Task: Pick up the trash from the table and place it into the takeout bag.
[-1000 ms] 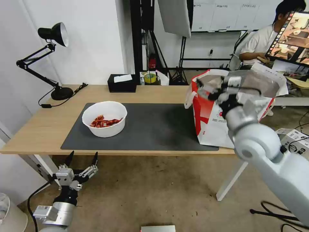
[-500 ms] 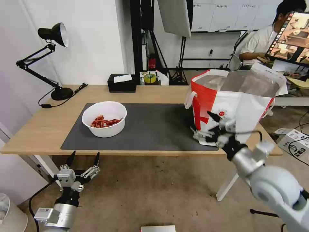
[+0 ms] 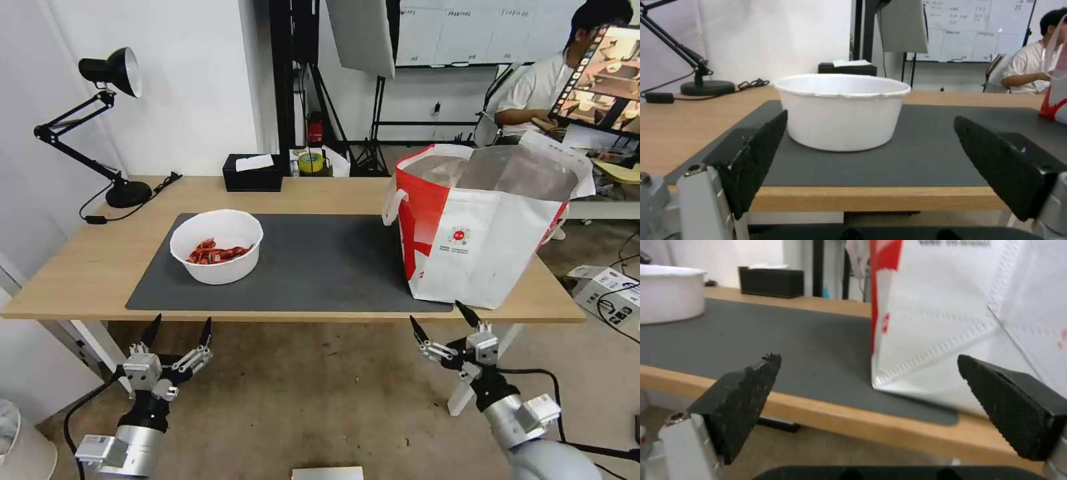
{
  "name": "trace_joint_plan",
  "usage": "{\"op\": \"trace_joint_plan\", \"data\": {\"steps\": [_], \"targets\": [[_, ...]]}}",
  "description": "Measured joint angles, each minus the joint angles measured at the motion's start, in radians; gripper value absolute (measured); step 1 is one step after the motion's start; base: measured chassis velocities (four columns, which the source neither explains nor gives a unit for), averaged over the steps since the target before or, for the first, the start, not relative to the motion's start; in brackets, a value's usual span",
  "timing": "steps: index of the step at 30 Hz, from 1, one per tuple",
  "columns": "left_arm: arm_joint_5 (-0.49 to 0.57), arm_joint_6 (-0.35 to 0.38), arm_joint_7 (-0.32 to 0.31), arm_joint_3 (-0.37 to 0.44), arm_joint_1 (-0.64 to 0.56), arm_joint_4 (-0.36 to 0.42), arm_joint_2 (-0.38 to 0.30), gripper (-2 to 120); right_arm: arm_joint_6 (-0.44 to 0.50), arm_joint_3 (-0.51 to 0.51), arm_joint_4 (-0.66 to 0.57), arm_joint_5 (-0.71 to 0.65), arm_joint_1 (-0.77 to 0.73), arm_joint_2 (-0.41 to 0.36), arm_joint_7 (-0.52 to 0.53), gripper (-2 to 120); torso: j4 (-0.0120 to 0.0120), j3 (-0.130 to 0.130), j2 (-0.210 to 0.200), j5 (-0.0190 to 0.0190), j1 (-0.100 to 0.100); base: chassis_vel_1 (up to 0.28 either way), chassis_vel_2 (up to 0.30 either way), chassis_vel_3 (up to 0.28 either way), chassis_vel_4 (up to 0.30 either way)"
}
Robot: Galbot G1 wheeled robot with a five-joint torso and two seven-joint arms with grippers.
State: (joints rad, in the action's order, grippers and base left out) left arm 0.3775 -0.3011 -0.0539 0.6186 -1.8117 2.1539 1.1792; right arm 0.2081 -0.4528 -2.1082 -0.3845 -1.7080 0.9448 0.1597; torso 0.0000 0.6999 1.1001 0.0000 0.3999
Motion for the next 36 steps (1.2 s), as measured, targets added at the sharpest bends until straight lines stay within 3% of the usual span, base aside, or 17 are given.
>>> {"op": "trace_joint_plan", "data": {"steps": [24, 28, 30, 32, 34, 35, 36], "targets": [[-0.006, -0.010, 0.006, 0.002, -0.006, -0.007, 0.006, 100, -0.032, 0.023, 0.012, -0.033, 0.005, 0.017, 0.042, 100, 0.0002, 0.000, 0.000, 0.0000, 0.000, 0.000, 0.000, 0.000, 0.000], [0.035, 0.008, 0.002, 0.017, 0.024, -0.005, -0.032, 100, -0.033, 0.024, 0.012, -0.034, 0.006, 0.016, 0.042, 100, 0.0001, 0.000, 0.000, -0.0001, 0.000, 0.000, 0.000, 0.000, 0.000], [0.095, 0.043, -0.017, 0.029, 0.075, -0.002, -0.096, 100, -0.033, 0.024, 0.012, -0.034, 0.006, 0.016, 0.042, 100, 0.0002, 0.000, 0.000, -0.0002, 0.000, 0.000, 0.000, 0.000, 0.000], [0.110, 0.050, -0.022, 0.030, 0.090, -0.002, -0.115, 100, -0.033, 0.024, 0.012, -0.034, 0.006, 0.016, 0.042, 100, 0.0001, 0.000, 0.000, -0.0001, 0.000, 0.000, 0.000, 0.000, 0.000], [0.178, 0.087, -0.043, 0.028, 0.168, -0.022, -0.215, 100, -0.033, 0.024, 0.012, -0.034, 0.007, 0.016, 0.042, 100, 0.0000, 0.000, 0.000, -0.0001, 0.000, 0.000, 0.000, 0.000, 0.000], [0.178, 0.087, -0.043, 0.028, 0.168, -0.022, -0.215, 100, -0.033, 0.024, 0.012, -0.034, 0.007, 0.016, 0.042, 100, 0.0000, 0.000, 0.000, -0.0001, 0.000, 0.000, 0.000, 0.000, 0.000], [0.222, 0.110, -0.061, 0.015, 0.220, -0.040, -0.273, 100, -0.034, 0.024, 0.012, -0.035, 0.007, 0.016, 0.042, 100, 0.0000, 0.000, 0.000, -0.0001, 0.000, 0.000, 0.000, 0.000, 0.000]]}}
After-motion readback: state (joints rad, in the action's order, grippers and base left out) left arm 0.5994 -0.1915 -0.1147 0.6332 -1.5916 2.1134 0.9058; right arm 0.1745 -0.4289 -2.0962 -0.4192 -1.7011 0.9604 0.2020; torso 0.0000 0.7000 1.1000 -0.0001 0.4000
